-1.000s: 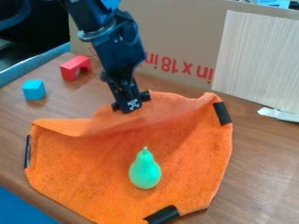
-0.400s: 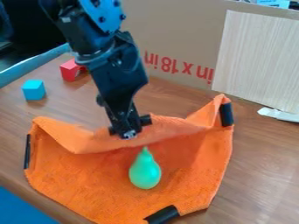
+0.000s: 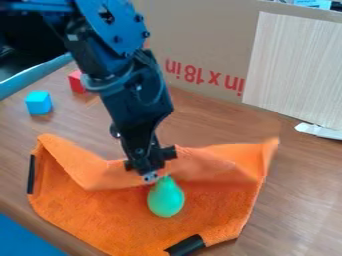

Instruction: Fold the cloth from the top left to the bottom right

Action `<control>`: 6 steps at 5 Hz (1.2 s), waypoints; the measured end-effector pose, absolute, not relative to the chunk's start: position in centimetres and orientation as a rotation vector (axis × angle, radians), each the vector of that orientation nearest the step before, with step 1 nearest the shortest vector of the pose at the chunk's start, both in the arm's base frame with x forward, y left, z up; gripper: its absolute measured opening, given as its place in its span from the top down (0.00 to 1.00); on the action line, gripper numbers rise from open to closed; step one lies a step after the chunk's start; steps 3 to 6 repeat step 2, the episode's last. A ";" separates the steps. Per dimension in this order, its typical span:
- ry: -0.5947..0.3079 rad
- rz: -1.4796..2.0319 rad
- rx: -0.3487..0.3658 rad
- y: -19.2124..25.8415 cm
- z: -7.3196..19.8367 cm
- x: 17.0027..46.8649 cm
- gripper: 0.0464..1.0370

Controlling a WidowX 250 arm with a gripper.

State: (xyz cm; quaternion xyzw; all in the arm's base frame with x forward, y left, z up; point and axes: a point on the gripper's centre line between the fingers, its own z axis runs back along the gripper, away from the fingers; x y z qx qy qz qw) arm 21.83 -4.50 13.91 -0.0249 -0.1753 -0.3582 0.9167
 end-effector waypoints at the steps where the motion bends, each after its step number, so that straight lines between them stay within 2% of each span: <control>1: -0.362 -0.736 -0.047 -4.7 13.8 21.4 0.77; 2: -0.372 -0.734 -0.046 -4.9 13.9 21.1 0.53; 6: -0.372 -0.734 -0.046 -4.9 13.9 21.1 0.53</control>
